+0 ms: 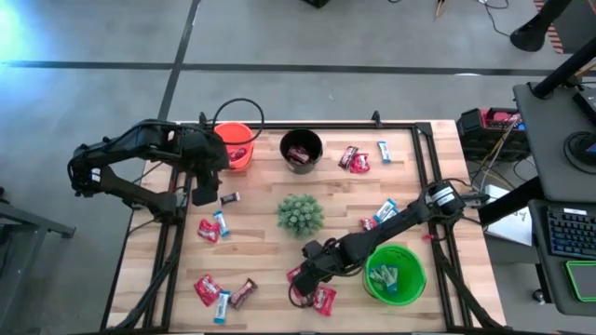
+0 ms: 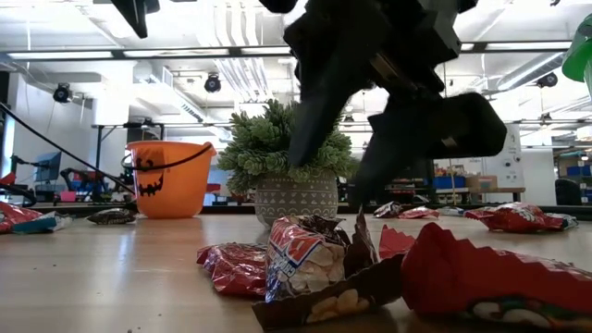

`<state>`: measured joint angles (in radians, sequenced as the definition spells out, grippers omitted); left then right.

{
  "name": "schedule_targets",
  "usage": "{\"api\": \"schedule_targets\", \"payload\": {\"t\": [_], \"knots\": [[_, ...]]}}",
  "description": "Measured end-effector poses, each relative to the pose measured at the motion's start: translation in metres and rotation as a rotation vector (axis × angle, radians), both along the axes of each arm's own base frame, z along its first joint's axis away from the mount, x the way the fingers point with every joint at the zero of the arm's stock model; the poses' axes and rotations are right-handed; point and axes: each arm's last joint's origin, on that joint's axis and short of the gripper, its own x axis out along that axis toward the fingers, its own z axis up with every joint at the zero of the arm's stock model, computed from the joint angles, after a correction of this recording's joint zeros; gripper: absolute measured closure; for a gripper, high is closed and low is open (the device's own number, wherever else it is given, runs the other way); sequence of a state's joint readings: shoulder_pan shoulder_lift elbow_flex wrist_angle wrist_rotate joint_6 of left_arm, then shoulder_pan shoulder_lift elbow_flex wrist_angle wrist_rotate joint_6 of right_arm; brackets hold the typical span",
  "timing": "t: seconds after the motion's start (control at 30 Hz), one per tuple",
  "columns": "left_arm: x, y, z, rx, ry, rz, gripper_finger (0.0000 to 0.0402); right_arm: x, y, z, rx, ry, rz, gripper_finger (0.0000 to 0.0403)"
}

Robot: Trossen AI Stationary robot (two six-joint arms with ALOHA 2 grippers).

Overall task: Sort candy
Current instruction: Put the brown chocolate into the black bucket

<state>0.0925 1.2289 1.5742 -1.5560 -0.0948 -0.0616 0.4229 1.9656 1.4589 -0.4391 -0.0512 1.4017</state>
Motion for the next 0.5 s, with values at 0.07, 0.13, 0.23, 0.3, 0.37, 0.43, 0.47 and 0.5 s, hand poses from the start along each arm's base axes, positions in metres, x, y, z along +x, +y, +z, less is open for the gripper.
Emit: {"api": "schedule_targets", "payload": {"t": [0.07, 0.13, 0.23, 0.3, 0.37, 0.43, 0.47, 0.5], "knots": [[0.000, 0.000, 0.000, 0.000, 0.000, 0.000, 0.0249, -0.001, -0.001, -0.002, -0.007, 0.009, 0.000, 0.0218], [0.000, 0.000, 0.000, 0.000, 0.000, 0.000, 0.0249, -0.003, -0.002, -0.004, -0.023, 0.020, 0.001, 0.0218], [0.000, 0.000, 0.000, 0.000, 0.000, 0.000, 0.0249, -0.002, -0.003, -0.005, -0.021, 0.021, -0.006, 0.0218], [0.000, 0.000, 0.000, 0.000, 0.000, 0.000, 0.0249, 0.000, -0.003, -0.004, -0.022, -0.008, -0.013, 0.0218], [0.000, 0.000, 0.000, 0.000, 0.000, 0.000, 0.0249, 0.000, -0.003, -0.004, -0.022, -0.007, -0.016, 0.0218], [0.000, 0.000, 0.000, 0.000, 0.000, 0.000, 0.0249, 0.003, -0.001, -0.010, -0.015, -0.007, -0.016, 0.0218], [0.000, 0.000, 0.000, 0.000, 0.000, 0.000, 0.0249, 0.005, 0.000, -0.014, -0.004, -0.011, -0.012, 0.0218], [0.000, 0.000, 0.000, 0.000, 0.000, 0.000, 0.0249, 0.007, 0.001, -0.018, 0.010, -0.017, -0.007, 0.0218]]}}
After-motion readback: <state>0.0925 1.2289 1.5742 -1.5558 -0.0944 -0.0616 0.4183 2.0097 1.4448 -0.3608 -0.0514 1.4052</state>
